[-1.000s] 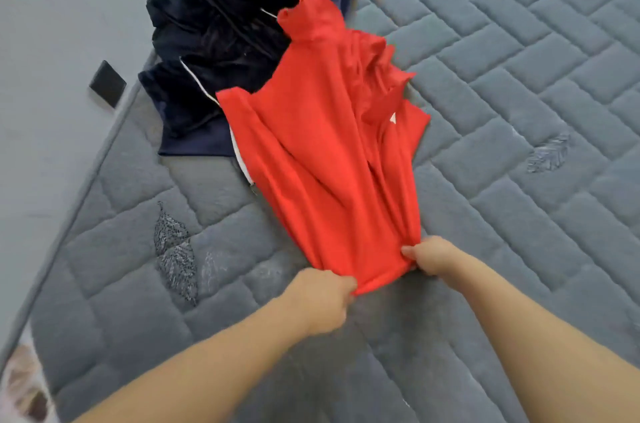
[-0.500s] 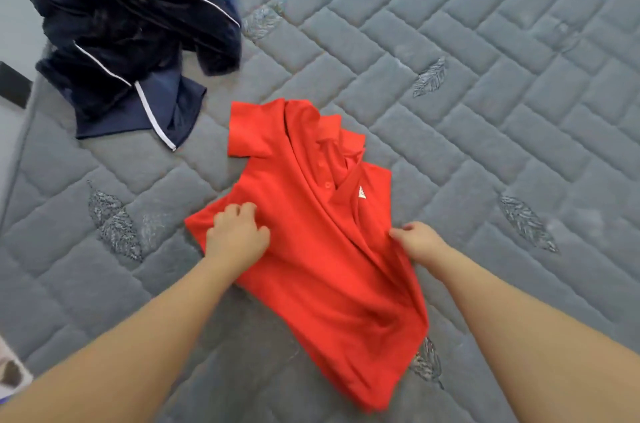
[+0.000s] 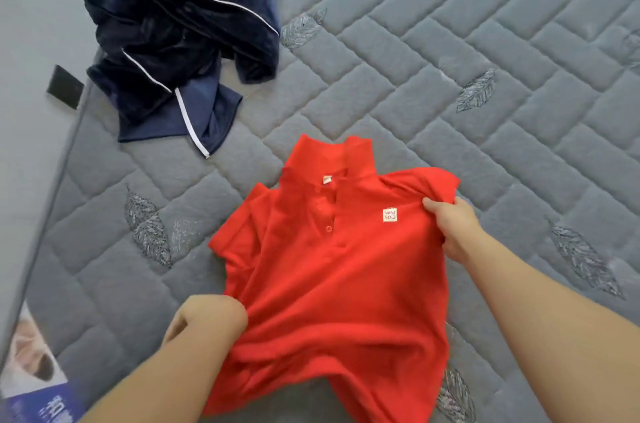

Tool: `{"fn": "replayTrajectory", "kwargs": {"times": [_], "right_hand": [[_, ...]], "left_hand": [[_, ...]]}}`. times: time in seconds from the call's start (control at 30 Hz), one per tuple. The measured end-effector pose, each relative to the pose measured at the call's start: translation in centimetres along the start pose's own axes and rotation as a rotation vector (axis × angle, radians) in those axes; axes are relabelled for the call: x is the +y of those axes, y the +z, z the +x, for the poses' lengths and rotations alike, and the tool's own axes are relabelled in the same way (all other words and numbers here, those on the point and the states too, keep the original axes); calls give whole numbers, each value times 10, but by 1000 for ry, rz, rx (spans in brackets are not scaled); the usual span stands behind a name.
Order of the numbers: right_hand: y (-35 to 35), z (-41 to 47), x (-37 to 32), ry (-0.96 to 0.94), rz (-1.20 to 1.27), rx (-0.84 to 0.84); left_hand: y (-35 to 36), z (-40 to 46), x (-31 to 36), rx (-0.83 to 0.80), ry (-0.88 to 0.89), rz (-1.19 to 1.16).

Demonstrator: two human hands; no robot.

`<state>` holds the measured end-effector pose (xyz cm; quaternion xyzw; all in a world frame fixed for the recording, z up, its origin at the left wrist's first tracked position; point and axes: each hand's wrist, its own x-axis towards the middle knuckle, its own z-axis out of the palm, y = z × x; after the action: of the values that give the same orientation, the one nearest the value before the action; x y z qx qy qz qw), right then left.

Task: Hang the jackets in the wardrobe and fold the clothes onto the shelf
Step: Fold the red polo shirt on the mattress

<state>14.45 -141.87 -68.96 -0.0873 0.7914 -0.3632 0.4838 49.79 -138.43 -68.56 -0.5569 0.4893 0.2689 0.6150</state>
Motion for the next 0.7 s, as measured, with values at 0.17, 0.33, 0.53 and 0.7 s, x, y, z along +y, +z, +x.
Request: {"fn": "replayTrajectory", "kwargs": {"times": [0.17, 0.33, 0.53, 0.7], "right_hand": [[-7, -5, -12, -66, -10, -108], [-6, -8, -14, 78, 196, -268], [-12, -5, -38, 67, 270, -283], [-27, 25, -68, -258, -153, 177]], "left_hand": [[-100, -15, 29, 954, 185, -426], [-162, 24, 55, 754, 296, -873], [-167, 18, 60, 987, 782, -1009], [-205, 4, 47, 1202, 687, -1034]]}}
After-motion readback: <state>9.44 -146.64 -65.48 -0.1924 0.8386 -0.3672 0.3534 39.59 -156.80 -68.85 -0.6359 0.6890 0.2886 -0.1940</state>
